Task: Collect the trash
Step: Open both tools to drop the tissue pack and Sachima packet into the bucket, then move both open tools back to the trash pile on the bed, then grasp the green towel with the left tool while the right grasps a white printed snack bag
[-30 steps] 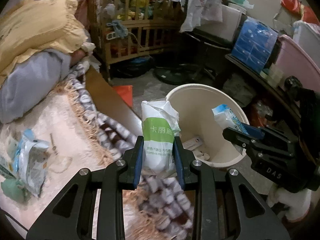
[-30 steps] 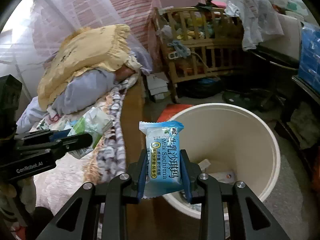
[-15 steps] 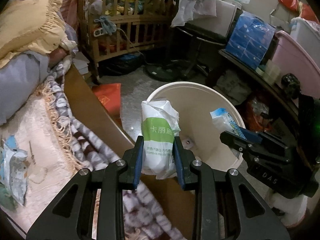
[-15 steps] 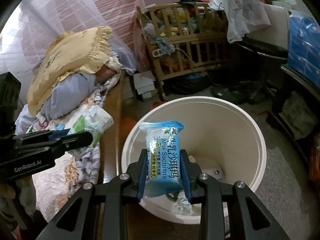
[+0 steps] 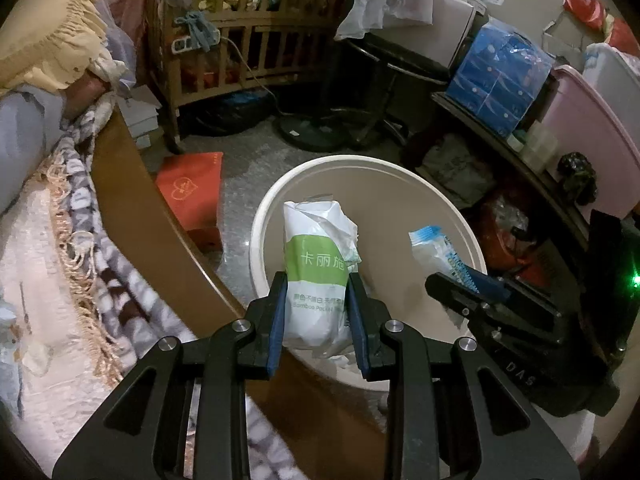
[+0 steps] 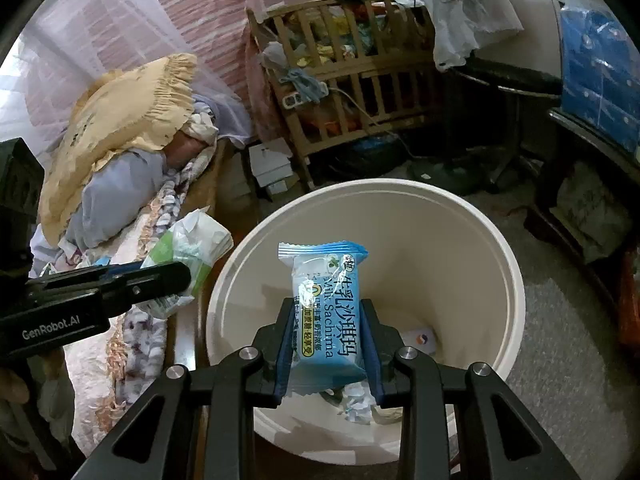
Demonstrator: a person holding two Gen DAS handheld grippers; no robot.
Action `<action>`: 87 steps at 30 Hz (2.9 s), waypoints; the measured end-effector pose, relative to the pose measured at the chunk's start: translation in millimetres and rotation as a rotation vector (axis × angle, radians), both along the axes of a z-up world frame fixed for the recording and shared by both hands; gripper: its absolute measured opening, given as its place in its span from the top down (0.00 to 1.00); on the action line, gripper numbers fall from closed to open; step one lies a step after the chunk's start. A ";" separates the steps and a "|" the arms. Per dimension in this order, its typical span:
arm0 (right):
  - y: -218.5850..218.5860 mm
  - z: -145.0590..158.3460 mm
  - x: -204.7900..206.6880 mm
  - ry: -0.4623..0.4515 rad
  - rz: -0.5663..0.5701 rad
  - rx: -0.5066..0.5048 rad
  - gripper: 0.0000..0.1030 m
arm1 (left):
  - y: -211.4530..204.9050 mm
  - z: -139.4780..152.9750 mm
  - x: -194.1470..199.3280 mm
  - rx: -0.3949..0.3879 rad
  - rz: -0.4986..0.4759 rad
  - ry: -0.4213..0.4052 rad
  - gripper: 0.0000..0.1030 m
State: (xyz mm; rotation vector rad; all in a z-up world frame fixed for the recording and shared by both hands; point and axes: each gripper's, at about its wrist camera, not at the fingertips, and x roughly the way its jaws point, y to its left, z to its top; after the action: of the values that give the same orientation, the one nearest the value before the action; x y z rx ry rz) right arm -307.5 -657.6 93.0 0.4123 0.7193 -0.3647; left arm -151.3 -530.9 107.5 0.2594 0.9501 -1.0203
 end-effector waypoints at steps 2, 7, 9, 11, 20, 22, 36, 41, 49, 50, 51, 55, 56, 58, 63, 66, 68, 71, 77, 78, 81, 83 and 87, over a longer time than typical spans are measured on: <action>-1.7 -1.7 1.0 0.002 -0.003 0.004 0.72 | -3.2 -2.1 -0.1 0.002 -0.003 0.004 0.75; -7.5 -5.8 1.1 0.005 -0.018 0.013 0.72 | -9.2 -7.0 1.6 -0.003 -0.008 0.016 0.74; -10.5 -7.1 0.9 0.003 -0.033 0.019 0.69 | -10.2 -9.1 3.5 -0.009 -0.003 0.025 0.72; -13.2 -9.0 0.9 0.005 -0.048 0.030 0.64 | -10.1 -10.4 5.8 -0.026 0.001 0.047 0.65; -11.1 -12.1 2.5 0.018 -0.053 0.046 0.59 | 5.3 -9.2 9.0 -0.027 0.016 0.057 0.51; -7.3 -11.8 4.1 0.019 -0.041 0.048 0.59 | 11.8 -6.5 8.8 -0.018 0.027 0.041 0.51; 57.8 2.9 28.4 -0.001 0.094 0.045 0.59 | 103.6 8.4 20.7 0.042 0.165 -0.093 0.51; 93.1 5.5 45.3 0.000 0.163 0.059 0.58 | 149.0 12.4 27.6 0.056 0.236 -0.129 0.51; 152.7 7.3 79.4 0.017 0.306 0.084 0.58 | 237.9 9.0 49.3 0.072 0.378 -0.117 0.51; 157.3 7.4 82.8 0.019 0.318 0.085 0.58 | 251.0 7.2 54.6 0.078 0.402 -0.114 0.51; 165.6 7.5 87.8 0.022 0.337 0.084 0.58 | 261.6 5.2 56.9 0.082 0.422 -0.110 0.51; 190.5 4.5 103.1 0.031 0.393 0.093 0.58 | 308.0 -3.2 74.1 0.103 0.515 -0.098 0.51; 196.8 3.4 107.5 0.035 0.409 0.094 0.58 | 320.2 -5.4 78.9 0.105 0.544 -0.092 0.51; 211.7 0.2 117.6 0.051 0.445 0.089 0.58 | 342.5 -10.2 89.1 0.101 0.597 -0.074 0.51; 237.6 -7.8 140.2 0.077 0.509 0.097 0.58 | 378.3 -16.5 110.9 0.039 0.703 -0.016 0.48; 252.0 -12.4 155.6 0.091 0.542 0.103 0.58 | 390.5 -22.8 124.4 -0.018 0.748 0.030 0.39; 259.4 -14.3 166.1 0.091 0.560 0.119 0.58 | 392.8 -30.5 132.6 -0.042 0.771 0.064 0.38; 271.7 -18.6 186.4 0.095 0.588 0.152 0.56 | 392.1 -43.3 143.7 -0.053 0.796 0.105 0.38; 292.2 -29.2 233.8 0.091 0.636 0.242 0.23 | 401.1 -56.0 161.1 -0.139 0.839 0.169 0.31; 293.6 -30.7 243.0 0.088 0.633 0.253 0.23 | 402.9 -58.2 163.3 -0.151 0.843 0.182 0.29; 297.6 -37.5 268.7 0.105 0.625 0.277 0.23 | 410.1 -63.9 168.9 -0.190 0.854 0.226 0.27; 300.6 -41.3 280.5 0.111 0.621 0.294 0.23 | 416.2 -66.5 172.3 -0.226 0.864 0.257 0.27; 300.2 -51.7 298.9 0.111 0.572 0.339 0.23 | 420.8 -69.9 177.5 -0.268 0.895 0.297 0.27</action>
State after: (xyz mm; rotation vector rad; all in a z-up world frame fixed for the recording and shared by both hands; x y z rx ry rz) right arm -8.5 -357.4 41.3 0.4866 0.9746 0.2805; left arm 26.2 -110.1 37.6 -0.5248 1.0291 -0.3407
